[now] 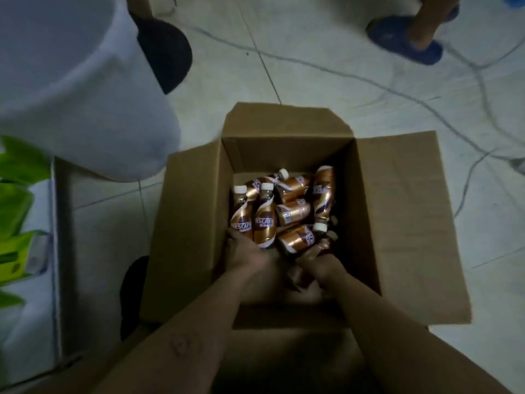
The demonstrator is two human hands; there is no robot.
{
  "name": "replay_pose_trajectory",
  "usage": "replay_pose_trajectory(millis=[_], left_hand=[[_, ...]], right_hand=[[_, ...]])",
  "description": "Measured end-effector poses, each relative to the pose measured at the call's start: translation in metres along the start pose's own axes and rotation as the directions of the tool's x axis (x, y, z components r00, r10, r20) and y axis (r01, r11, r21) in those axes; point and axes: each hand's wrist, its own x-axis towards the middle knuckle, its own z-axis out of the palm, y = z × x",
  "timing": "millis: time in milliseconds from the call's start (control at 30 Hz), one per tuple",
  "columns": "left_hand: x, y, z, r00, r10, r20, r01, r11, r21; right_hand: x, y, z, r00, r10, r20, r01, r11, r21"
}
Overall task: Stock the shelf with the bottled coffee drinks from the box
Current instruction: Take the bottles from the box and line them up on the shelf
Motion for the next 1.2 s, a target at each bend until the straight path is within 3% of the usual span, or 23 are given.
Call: replay_pose_trajectory(millis=[100,200,267,400,500,567,733,933,1100,1200], left_hand=[[0.032,-0.001,0.022,0.991,0.003,-0.134,-0.003,1.0,0.004],[0.049,-0.003,0.038,0.972,0.07,-0.222,-0.04,0.99,0.134],[0.053,-0.007,0.043,0.963,0.077,-0.259,-0.049,0.993,0.11],[0.059,-0.008,0.037,0.969,0.046,-0.242,-0.063,0.996,-0.063],[0.058,-0.009,0.033,0.975,0.067,-0.214,-0.067,0.998,0.008],[0.058,-0.009,0.032,0.97,0.081,-0.23,-0.08,0.997,0.015],[0.065,-0.001,0.026,0.978,0.019,-0.206,-0.052,0.986,-0.156],[0.046,-0.003,0.016,0.972,0.156,-0.174,-0.159,0.987,0.0],[-0.017,0.017,-0.029,0.967,0.245,-0.072,-0.253,0.958,-0.138],[-0.072,0.031,-0.081,0.926,0.376,-0.025,-0.37,0.894,-0.252]], right_hand=[[0.025,0.011,0.008,0.995,0.104,0.0,-0.104,0.991,0.08],[0.043,0.017,0.02,0.991,0.101,-0.083,-0.085,0.98,0.179],[0.045,0.017,0.026,0.98,0.15,-0.127,-0.106,0.947,0.303],[0.029,0.018,0.028,0.973,0.182,-0.139,-0.136,0.947,0.291],[0.016,0.024,0.026,0.965,0.188,-0.183,-0.135,0.953,0.271],[0.009,0.025,0.022,0.965,0.148,-0.215,-0.085,0.956,0.279],[-0.004,0.023,0.018,0.967,0.028,-0.252,0.024,0.979,0.2],[-0.018,0.014,0.011,0.968,-0.087,-0.237,0.128,0.978,0.167],[-0.075,-0.011,-0.011,0.936,-0.27,-0.226,0.299,0.949,0.104],[-0.139,-0.034,-0.032,0.867,-0.422,-0.263,0.451,0.89,0.059]])
